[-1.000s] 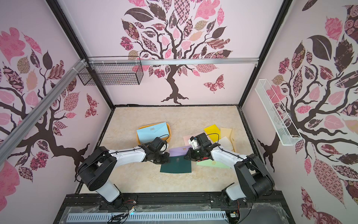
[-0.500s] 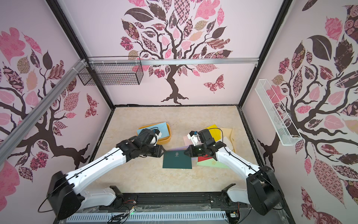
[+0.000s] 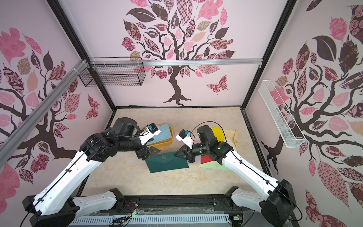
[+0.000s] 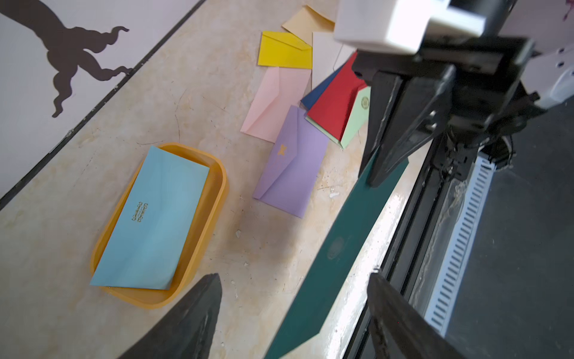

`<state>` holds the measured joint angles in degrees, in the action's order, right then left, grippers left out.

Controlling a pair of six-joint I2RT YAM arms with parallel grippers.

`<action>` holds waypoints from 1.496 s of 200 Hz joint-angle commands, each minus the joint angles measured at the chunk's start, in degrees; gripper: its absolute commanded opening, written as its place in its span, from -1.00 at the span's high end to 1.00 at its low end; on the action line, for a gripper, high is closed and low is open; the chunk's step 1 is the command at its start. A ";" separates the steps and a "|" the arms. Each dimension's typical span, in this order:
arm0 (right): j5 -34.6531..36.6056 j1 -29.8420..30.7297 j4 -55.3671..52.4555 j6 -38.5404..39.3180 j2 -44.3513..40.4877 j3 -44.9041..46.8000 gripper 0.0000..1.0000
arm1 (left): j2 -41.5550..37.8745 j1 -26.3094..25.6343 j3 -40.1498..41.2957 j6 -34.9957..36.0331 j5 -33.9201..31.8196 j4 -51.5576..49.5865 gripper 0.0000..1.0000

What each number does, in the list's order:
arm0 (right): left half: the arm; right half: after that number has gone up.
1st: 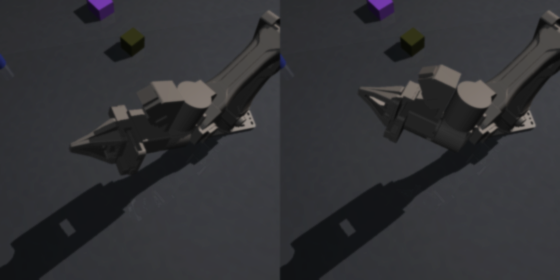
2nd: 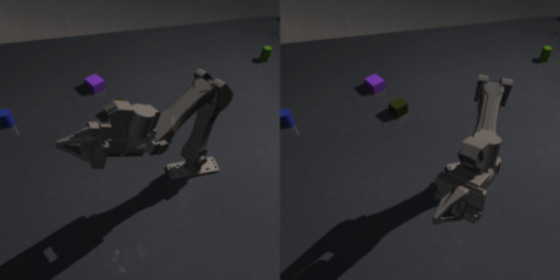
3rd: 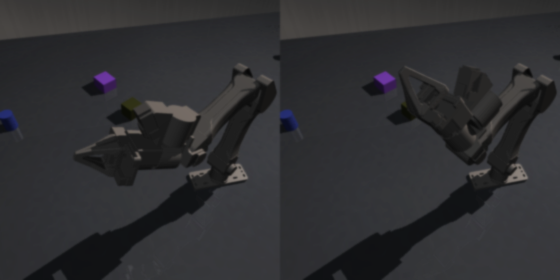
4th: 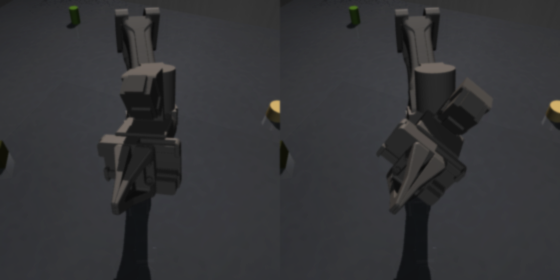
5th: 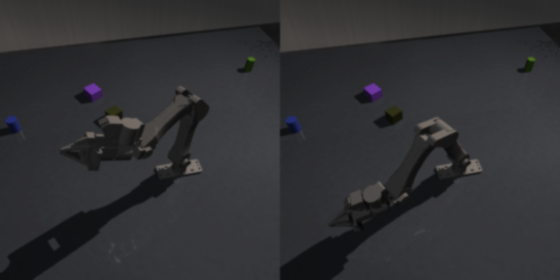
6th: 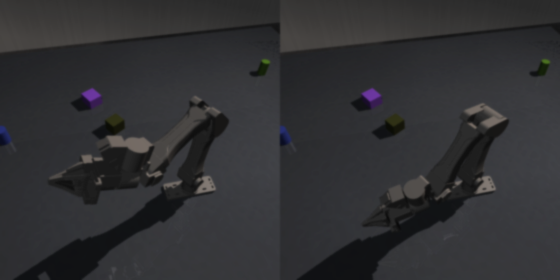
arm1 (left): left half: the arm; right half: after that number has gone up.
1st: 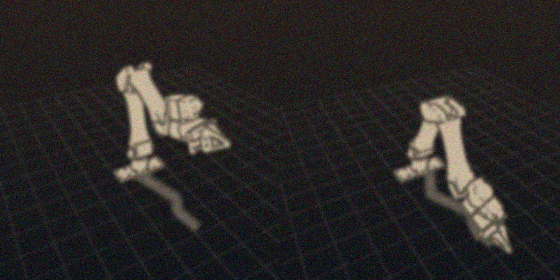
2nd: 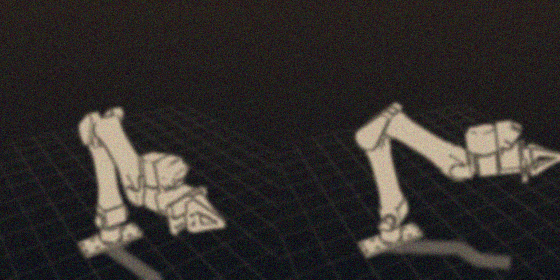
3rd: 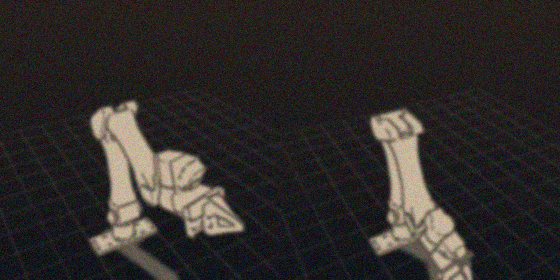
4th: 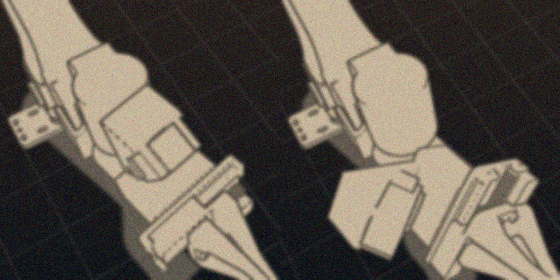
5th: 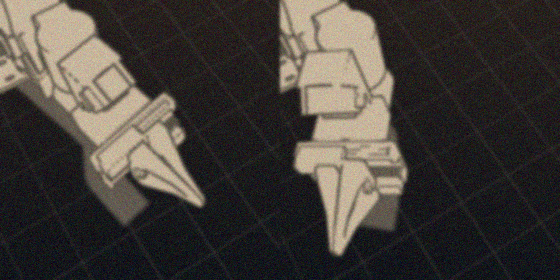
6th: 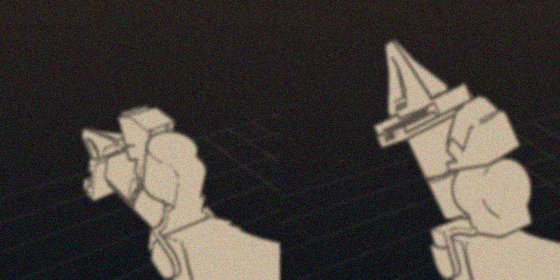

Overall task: Put the sealed envelopes into the storage box
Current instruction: Pick up the envelope from the center of the board.

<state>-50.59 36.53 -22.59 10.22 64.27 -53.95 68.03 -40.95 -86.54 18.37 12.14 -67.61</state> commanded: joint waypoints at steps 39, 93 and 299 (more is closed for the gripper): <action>-2.60 -0.23 1.38 8.07 -4.94 1.60 1.00 | 2.71 -3.79 1.00 5.16 6.16 -3.96 -0.45; -3.28 -0.13 2.06 7.95 -4.82 2.01 1.00 | 8.74 -3.88 -0.38 2.72 7.68 -3.04 0.08; 25.15 -0.19 5.50 -10.61 -9.16 14.22 -0.34 | 15.51 11.46 -2.25 28.37 -10.78 6.07 1.00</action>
<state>-25.47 36.51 -16.51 1.63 55.55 -40.53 80.90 -32.25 -86.48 40.14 -0.62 -66.76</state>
